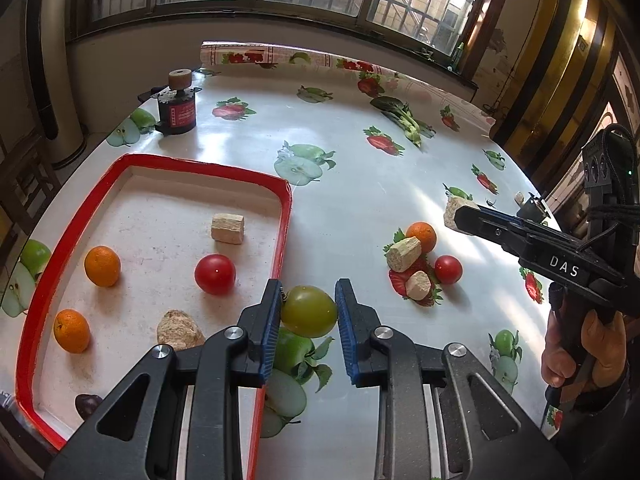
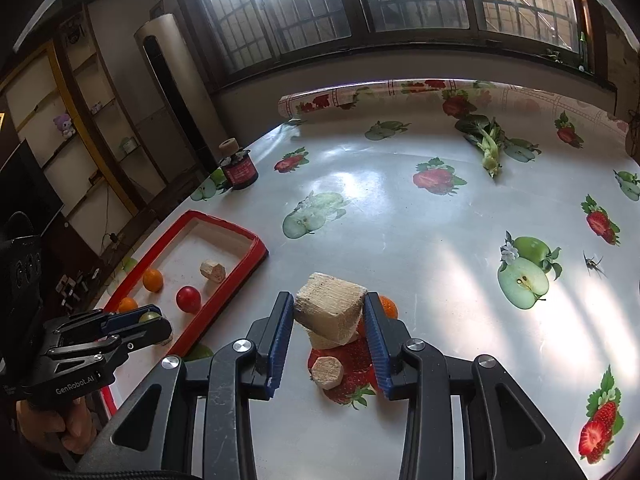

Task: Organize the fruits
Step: 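Carry block and green fruit into the red tray and open both tools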

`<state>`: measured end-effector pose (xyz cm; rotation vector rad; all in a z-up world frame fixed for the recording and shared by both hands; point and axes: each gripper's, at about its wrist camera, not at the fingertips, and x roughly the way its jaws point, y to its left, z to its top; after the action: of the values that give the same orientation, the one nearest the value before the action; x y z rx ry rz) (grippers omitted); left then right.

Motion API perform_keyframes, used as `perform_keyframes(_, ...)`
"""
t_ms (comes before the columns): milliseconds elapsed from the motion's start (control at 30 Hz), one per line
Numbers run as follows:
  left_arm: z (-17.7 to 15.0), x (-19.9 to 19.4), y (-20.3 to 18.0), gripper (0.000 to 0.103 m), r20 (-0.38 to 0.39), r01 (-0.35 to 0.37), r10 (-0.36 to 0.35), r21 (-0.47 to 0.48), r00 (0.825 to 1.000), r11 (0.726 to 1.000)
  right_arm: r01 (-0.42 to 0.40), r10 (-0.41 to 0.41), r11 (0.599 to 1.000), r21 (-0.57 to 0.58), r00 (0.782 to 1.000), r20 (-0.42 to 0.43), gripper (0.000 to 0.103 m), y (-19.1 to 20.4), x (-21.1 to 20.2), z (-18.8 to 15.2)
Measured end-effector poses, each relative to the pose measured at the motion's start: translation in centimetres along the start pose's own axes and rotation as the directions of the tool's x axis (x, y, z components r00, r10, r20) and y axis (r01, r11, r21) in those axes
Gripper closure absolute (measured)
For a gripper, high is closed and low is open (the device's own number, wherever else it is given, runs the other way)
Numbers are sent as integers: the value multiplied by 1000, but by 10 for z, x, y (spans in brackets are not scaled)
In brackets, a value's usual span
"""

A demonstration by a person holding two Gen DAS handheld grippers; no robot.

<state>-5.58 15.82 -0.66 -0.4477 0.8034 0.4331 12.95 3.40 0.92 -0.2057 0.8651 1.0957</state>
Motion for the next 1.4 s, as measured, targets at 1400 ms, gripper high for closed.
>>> perform_keyframes(1400,15,-21,132,79,25,-141,147,-172,989,975,-127,117,979,-157,991,-69,67,110,63,23)
